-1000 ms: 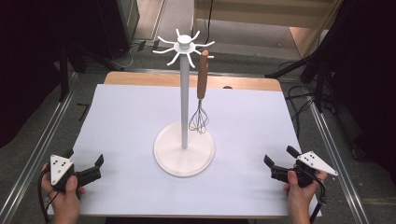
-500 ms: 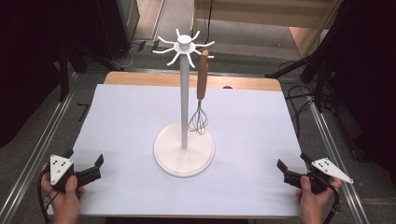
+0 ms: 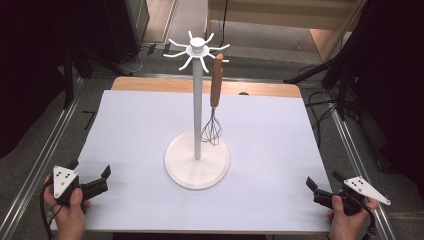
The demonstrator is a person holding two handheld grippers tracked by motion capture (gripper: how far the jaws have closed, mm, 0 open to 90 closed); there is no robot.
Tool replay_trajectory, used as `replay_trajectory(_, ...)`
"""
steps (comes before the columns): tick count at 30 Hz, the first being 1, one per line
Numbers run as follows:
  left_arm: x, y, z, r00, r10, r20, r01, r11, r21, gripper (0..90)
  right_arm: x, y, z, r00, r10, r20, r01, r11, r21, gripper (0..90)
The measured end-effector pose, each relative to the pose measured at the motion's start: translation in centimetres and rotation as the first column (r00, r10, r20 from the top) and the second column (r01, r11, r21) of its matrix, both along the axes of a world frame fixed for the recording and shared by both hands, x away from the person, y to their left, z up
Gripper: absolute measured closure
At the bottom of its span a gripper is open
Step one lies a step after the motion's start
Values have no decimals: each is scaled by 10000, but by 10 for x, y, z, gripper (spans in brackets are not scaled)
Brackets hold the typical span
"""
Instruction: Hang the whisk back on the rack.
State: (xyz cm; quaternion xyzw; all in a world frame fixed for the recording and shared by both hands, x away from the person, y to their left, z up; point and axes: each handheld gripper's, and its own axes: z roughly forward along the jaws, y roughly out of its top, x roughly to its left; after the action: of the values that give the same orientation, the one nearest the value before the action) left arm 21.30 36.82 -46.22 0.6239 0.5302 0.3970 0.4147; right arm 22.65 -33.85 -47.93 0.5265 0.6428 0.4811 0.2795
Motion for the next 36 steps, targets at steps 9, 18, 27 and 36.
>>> replay_trajectory(9, 0, 2, 0, 10000, 12, 16, -12, 9999, -168, 0, -13, -11, -5, 9997, -238, -49, 237, 9996, -149, 0)
replay_trajectory(18, 0, 3, 0, 10000, -35, 4, 35, 9996, -285, 0, -12, -15, -10, 9987, -509, 76, 507, 9983, 293, 0)
replay_trajectory(27, 0, 1, 0, 10000, -63, 33, 63, 9999, -105, 0, -9, -13, -11, 9989, -435, -156, 436, 9990, 99, 0)
replay_trajectory(36, 0, 0, 0, 10000, -39, -20, 39, 10000, 9, 0, -8, -12, -11, 9987, -439, -253, 438, 9990, -21, 0)
